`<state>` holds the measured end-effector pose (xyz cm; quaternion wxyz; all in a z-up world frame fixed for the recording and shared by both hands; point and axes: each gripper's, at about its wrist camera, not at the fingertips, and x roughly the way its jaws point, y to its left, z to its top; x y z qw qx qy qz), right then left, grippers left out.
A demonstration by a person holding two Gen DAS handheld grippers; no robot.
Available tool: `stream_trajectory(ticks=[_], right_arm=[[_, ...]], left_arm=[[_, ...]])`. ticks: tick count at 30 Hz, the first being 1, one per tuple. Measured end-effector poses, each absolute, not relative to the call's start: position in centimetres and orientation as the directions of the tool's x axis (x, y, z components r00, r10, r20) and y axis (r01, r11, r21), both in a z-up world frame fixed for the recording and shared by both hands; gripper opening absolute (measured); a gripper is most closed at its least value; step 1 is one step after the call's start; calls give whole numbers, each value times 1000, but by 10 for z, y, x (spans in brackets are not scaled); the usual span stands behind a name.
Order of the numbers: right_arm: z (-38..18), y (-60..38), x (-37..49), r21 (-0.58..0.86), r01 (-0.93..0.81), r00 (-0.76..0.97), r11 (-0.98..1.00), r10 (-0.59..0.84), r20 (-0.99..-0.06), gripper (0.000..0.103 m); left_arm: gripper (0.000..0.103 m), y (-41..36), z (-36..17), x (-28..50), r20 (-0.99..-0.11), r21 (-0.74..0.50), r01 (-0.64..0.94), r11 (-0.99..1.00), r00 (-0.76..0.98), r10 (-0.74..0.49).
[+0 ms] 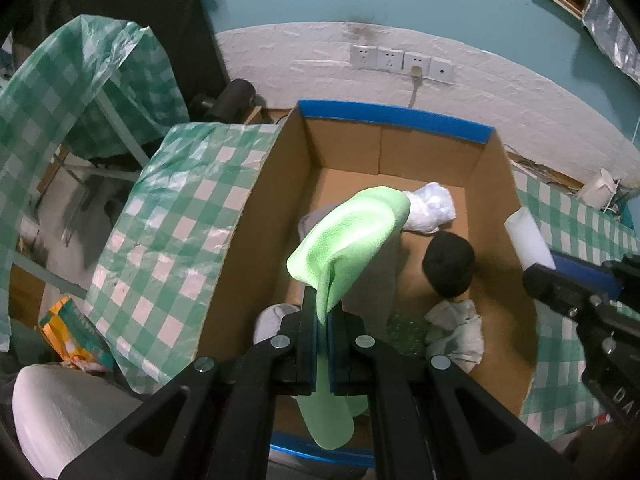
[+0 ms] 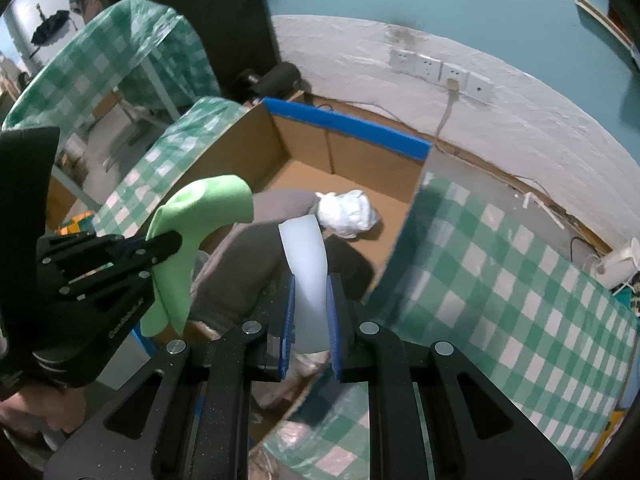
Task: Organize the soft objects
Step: 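Open both grippers to drop the cloth and foam tube into the box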
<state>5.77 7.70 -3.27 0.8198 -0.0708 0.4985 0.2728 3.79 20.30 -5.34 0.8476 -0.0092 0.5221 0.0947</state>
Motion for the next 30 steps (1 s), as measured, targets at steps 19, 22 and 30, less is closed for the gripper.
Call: stream_trajectory(ticks=[19, 22, 30], right_arm=[[-24, 80, 52, 179, -506, 367, 844, 398, -841, 52], [-16, 74, 48, 168, -497, 385, 852, 389, -837, 60], [6, 48, 27, 151, -472, 435, 868, 378, -817, 62]], left_arm=[[65, 207, -36, 18, -866, 140, -183, 973, 455, 210], [69, 203, -28, 11, -857, 140, -173, 975, 472, 206], [81, 190, -2, -11, -826, 126, -137, 982, 534, 180]])
